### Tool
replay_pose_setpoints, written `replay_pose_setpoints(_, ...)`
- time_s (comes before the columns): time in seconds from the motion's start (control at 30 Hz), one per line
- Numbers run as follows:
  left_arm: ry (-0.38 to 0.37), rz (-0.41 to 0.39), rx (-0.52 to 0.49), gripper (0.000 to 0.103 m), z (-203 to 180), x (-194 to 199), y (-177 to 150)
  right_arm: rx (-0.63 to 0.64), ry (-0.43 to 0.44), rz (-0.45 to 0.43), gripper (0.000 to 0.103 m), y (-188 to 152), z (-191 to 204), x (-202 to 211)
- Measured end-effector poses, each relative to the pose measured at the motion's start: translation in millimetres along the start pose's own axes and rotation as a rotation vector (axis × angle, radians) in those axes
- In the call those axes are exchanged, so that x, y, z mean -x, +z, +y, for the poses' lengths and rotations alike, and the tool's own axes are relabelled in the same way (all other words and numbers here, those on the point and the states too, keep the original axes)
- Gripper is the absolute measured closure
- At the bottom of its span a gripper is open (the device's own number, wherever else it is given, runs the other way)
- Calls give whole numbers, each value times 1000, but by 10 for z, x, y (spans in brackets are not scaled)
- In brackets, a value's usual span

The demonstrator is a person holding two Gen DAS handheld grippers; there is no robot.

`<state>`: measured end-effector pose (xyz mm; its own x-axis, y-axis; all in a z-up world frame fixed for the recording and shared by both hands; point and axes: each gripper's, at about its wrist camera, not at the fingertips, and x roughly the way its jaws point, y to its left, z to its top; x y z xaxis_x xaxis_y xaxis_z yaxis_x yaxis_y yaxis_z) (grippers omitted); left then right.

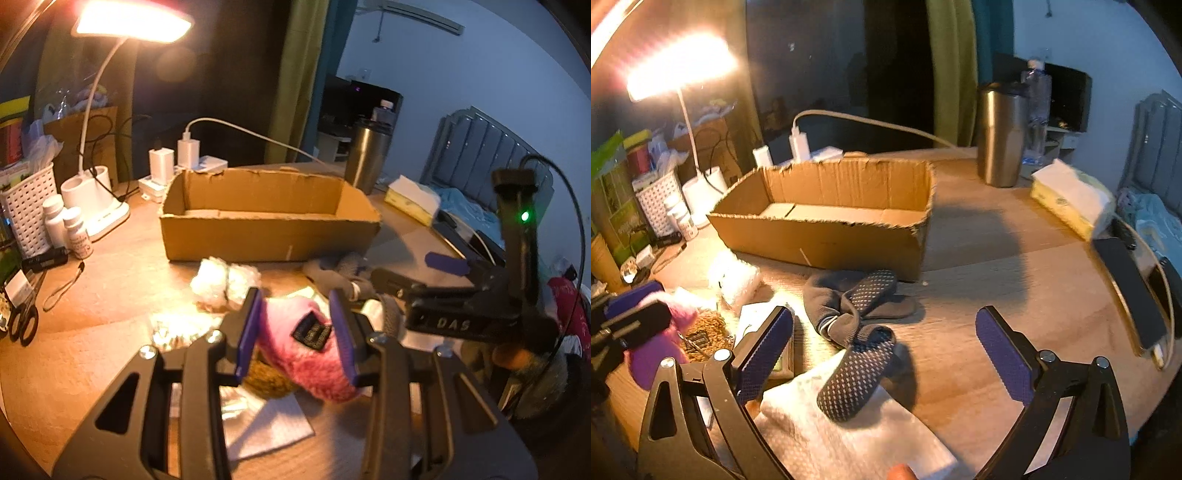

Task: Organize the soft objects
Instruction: 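Grasp the pink plush pouch with the left tool while the right tool grasps the grey dotted sock, then lift and carry the pink pouch and grey sock over the cardboard box with both tools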

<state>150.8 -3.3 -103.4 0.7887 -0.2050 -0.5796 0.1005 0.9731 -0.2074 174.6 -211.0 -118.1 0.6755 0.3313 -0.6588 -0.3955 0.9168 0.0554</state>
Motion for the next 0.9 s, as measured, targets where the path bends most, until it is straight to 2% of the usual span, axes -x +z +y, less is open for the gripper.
replay_pose_setpoints(0.37,27,-17,23,64,173,-76,109,42,22,149,15,-6,139,-515)
replay_pose_setpoints(0.47,30,-17,23,64,174,-85,122,53,42,158,26,-5,169,-545)
replay_pose_setpoints(0.57,33,-24,22,64,160,-77,139,71,66,156,44,14,193,-543)
replay_pose_setpoints(0.6,33,-28,20,64,158,-72,144,73,76,156,55,26,205,-546)
replay_pose_setpoints(0.7,35,-39,17,64,143,-50,167,85,87,140,69,53,230,-496)
replay_pose_setpoints(0.9,43,-66,8,64,98,20,234,88,90,80,72,133,178,-266)
